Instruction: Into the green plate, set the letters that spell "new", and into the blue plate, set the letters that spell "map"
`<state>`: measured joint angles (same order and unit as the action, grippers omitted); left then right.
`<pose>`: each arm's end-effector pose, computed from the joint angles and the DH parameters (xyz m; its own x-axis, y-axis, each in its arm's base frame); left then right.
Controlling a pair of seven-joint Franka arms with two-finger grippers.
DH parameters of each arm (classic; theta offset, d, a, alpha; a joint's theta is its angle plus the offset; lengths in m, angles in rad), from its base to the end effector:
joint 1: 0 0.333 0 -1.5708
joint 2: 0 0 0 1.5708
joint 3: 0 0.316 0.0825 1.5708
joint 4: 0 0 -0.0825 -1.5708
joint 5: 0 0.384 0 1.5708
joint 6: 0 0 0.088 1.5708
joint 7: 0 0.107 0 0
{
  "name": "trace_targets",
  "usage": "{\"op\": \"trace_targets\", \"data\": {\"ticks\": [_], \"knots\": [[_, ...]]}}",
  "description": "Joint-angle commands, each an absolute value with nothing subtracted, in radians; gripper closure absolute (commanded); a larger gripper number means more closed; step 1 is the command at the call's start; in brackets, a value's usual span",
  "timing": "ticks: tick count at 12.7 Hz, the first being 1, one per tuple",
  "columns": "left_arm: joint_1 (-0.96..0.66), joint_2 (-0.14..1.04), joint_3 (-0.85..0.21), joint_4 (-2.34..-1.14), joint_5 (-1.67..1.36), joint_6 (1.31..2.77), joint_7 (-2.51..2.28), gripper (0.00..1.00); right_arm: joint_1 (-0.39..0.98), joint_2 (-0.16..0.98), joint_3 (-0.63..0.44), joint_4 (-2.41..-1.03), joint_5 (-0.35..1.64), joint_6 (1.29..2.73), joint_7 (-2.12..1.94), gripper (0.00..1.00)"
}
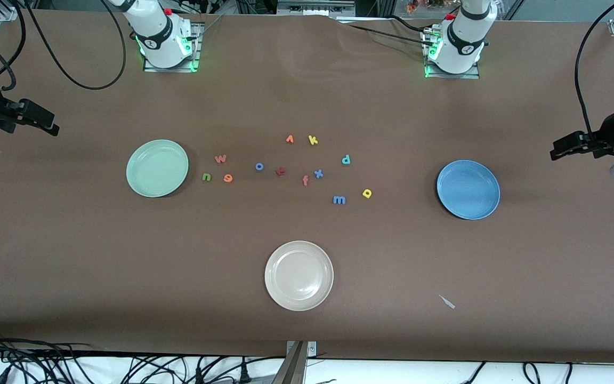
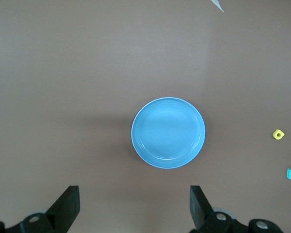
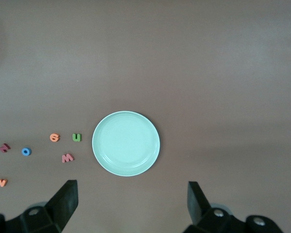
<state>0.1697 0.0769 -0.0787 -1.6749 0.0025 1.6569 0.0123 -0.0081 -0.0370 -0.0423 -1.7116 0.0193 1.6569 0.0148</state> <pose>0.5740 0.0540 0.5390 0.9925 0.0777 -0.0945 0.0785 -0.9969 0.0047 0.5467 -0.0260 0.5856 0.9976 -0.0667 -0.0181 -0.0671 -0.9975 -0.0205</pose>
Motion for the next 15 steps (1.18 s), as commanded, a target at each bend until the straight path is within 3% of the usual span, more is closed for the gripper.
{"op": "trace_targets", "data": {"ticks": [1,11,15], "knots": [[0.179,0.075,-0.081,-1.681,-0.023,1.667,0.040,0.00,-0.006,-0.034,-0.043,-1.692,0.009,1.644,0.003,0.00],[0.175,0.077,-0.083,-1.677,-0.021,1.670,0.035,0.00,-0.006,-0.034,-0.044,-1.692,0.009,1.644,0.003,0.00],[0.135,0.147,-0.087,-1.660,-0.020,1.660,0.023,0.00,-0.006,-0.034,-0.044,-1.692,0.011,1.644,0.003,0.00]]}}
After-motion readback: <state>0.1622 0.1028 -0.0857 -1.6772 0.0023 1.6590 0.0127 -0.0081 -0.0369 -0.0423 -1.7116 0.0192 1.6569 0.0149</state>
